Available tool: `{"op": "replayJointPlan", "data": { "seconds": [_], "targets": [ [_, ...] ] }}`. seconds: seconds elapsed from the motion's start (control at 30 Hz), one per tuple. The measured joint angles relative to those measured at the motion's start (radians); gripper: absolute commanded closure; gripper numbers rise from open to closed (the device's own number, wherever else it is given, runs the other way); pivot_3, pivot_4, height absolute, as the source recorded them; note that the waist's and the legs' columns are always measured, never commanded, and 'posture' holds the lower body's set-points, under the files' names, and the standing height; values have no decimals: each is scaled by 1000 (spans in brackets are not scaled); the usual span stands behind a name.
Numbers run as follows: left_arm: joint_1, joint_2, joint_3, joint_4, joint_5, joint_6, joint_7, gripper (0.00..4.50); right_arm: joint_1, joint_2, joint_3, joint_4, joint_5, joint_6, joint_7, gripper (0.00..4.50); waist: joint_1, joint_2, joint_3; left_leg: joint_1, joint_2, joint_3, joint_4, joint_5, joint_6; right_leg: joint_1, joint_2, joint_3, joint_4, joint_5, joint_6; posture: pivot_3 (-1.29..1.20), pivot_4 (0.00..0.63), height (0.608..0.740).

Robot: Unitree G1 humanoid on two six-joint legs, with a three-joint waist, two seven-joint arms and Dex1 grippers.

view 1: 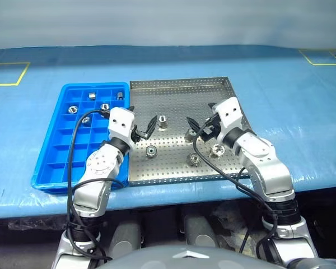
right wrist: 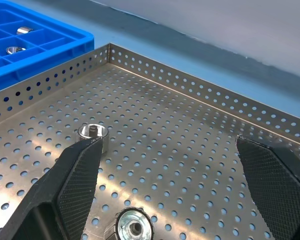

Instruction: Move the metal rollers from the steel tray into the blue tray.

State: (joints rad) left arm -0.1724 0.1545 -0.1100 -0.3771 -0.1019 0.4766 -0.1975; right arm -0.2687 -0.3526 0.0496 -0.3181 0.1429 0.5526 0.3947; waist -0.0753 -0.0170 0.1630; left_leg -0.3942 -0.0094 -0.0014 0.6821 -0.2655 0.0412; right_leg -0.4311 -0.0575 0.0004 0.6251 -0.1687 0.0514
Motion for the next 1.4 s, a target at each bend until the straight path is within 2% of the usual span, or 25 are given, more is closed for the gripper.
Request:
{"op": "replayJointPlan", "data": {
  "seconds": [0.13, 0.27, 0.53, 0.73, 1.1, 1.4],
  "targets": [
    [-54, -54, 5, 67, 23, 52, 71, 319, 4, 5, 1, -4, 0, 0, -5, 12, -3, 0, 0, 0, 0, 0, 0, 0, 0, 0, 0, 0, 0, 0, 1, -199, 150, 740],
    [-145, -157, 40, 194, 4, 132, 125, 319, 15, 14, 0, -10, 1, -1, -14, 12, -4, 0, 0, 0, -1, 0, 0, 0, 0, 0, 0, 0, -1, 1, 2, -201, 150, 740],
    [-371, -231, 34, 539, 21, 143, 158, 319, 27, 21, 1, -39, 0, -1, -27, 12, -17, 0, 0, 0, -1, 0, 0, 0, 0, 1, 1, 0, -1, 2, 3, -253, 150, 740],
    [-462, -225, 20, 716, 62, 122, 170, 319, 52, 22, -16, -52, 0, -2, -45, 12, -44, 0, 0, -1, -1, 0, 0, -1, 1, 0, 0, 1, -1, 4, 7, -281, 150, 740],
    [-468, -214, 2, 745, 94, 126, 144, 319, 78, -8, -34, -95, 23, 4, -23, 12, -80, 0, 0, -1, -1, 0, 0, -1, 1, 0, 0, 1, -1, 4, 8, -287, 150, 740],
    [-388, -199, 22, 689, 100, 150, 165, 319, 77, -7, -35, -93, 23, 3, -28, 12, -94, 0, 0, -1, -1, 0, 0, -1, 1, 0, 0, 2, -1, 5, 8, -262, 150, 740]
  ]
}}
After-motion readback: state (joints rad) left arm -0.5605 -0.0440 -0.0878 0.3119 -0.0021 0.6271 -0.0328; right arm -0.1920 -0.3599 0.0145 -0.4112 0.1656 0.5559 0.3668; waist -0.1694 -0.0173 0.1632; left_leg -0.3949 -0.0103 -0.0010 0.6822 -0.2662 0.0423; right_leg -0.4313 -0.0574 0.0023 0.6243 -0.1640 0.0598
